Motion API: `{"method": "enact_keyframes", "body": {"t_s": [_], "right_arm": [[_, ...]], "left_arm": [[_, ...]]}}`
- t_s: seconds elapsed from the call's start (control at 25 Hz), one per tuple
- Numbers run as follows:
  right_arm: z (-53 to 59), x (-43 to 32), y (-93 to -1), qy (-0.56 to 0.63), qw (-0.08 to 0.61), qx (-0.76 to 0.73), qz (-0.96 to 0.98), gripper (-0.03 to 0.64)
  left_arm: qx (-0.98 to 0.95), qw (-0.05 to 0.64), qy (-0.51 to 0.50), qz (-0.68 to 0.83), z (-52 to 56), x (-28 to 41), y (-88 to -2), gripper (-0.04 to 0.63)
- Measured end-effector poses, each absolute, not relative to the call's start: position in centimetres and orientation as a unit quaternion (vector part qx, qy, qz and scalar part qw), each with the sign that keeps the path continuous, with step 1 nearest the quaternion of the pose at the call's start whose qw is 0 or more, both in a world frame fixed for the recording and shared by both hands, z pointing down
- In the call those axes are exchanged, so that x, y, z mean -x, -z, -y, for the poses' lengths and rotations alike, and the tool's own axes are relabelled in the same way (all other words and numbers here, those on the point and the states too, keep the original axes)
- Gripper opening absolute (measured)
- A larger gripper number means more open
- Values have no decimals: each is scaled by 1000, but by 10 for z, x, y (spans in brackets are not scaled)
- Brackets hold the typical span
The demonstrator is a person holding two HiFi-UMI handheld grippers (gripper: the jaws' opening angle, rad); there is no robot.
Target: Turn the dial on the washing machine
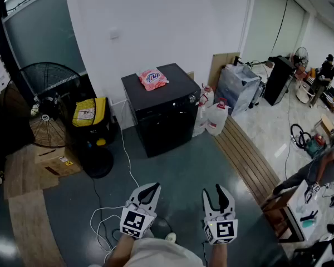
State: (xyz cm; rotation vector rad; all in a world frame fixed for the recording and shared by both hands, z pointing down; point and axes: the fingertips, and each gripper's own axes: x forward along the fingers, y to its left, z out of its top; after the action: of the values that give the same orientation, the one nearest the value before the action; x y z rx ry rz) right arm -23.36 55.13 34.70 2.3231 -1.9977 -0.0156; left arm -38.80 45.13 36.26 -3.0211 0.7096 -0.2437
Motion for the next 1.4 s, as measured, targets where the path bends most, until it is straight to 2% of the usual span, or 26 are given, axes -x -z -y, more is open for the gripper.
{"method": "enact_keyframes", "body": {"t_s": [0.2, 0.28, 0.68, 1.28, 1.4], "right_arm": [[-561, 227, -351, 1, 25, -758, 652, 184], [-560, 223, -357, -6, 20, -758, 651, 250], [-531, 208, -368, -15, 32, -759, 651, 261], [-386, 150, -383, -30, 55, -780, 623, 262], [-354, 140, -384, -33, 59, -782, 620, 282]], "left_arm": [[969, 17, 76, -234, -462, 385, -363, 11], [969, 17, 77, -233, -463, 382, -366, 11], [970, 14, 74, -232, -437, 364, -372, 11], [975, -5, 79, -207, -280, 302, -393, 11], [976, -6, 78, -201, -246, 289, -392, 11]]}}
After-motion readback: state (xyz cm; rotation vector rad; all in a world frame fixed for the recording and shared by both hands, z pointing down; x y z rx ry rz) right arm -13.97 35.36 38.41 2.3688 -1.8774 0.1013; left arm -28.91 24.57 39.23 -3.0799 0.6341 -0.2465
